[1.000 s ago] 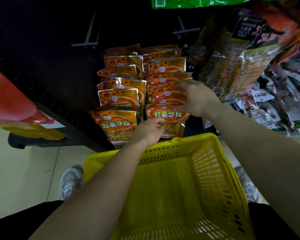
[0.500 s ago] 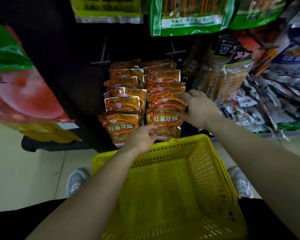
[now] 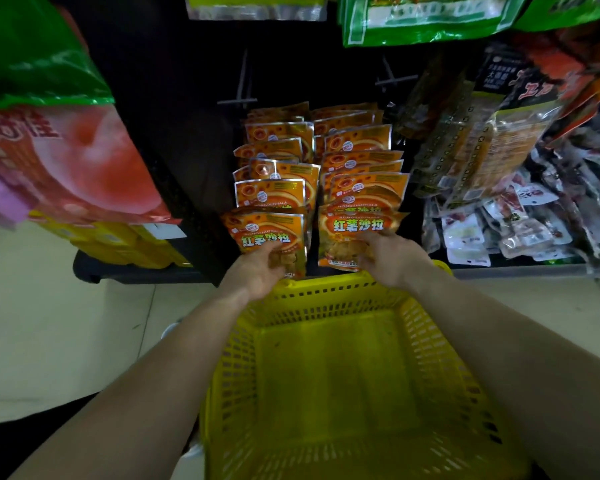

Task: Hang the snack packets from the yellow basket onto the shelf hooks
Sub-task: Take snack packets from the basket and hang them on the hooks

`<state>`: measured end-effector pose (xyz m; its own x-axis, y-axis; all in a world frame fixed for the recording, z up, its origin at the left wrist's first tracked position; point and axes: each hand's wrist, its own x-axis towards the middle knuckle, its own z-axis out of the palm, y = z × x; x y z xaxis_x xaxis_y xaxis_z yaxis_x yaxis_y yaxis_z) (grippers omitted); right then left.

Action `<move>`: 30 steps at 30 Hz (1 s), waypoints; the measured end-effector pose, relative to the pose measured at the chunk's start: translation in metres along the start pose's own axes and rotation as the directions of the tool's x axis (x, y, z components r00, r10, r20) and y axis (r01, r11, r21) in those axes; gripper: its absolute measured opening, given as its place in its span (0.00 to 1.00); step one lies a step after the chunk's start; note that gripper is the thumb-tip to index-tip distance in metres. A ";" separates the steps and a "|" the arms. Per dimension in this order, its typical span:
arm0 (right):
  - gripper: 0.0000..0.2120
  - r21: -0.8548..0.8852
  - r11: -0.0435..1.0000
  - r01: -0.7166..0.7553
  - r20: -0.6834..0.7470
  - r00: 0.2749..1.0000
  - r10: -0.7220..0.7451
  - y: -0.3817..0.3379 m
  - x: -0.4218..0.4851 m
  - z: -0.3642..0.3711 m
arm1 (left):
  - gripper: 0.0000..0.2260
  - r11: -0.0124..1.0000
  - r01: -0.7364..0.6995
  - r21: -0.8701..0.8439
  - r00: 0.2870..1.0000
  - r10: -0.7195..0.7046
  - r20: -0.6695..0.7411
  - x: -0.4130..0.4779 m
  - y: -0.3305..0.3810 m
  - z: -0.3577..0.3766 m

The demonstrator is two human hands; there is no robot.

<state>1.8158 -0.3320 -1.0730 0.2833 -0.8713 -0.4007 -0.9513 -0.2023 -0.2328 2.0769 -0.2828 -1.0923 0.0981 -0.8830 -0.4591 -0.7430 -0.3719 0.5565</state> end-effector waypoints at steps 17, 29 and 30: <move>0.20 0.245 0.966 0.086 0.002 0.996 -0.089 0.012 0.042 0.028 | 0.23 0.999 -0.038 -0.030 0.999 0.039 0.018 0.041 0.000 0.017; 0.25 0.101 0.994 0.044 0.116 0.992 -0.056 0.007 0.001 0.002 | 0.25 0.995 -0.063 -0.075 0.997 0.067 0.046 -0.001 0.021 0.012; 0.25 0.096 0.994 0.045 0.104 0.993 -0.055 0.007 -0.003 -0.001 | 0.25 0.995 -0.076 -0.059 0.996 0.079 0.044 -0.004 0.026 0.012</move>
<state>1.8085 -0.3311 -1.0729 0.3461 -0.8074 -0.4777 -0.9215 -0.1969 -0.3348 2.0491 -0.2854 -1.0838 0.0101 -0.8963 -0.4434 -0.7076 -0.3198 0.6302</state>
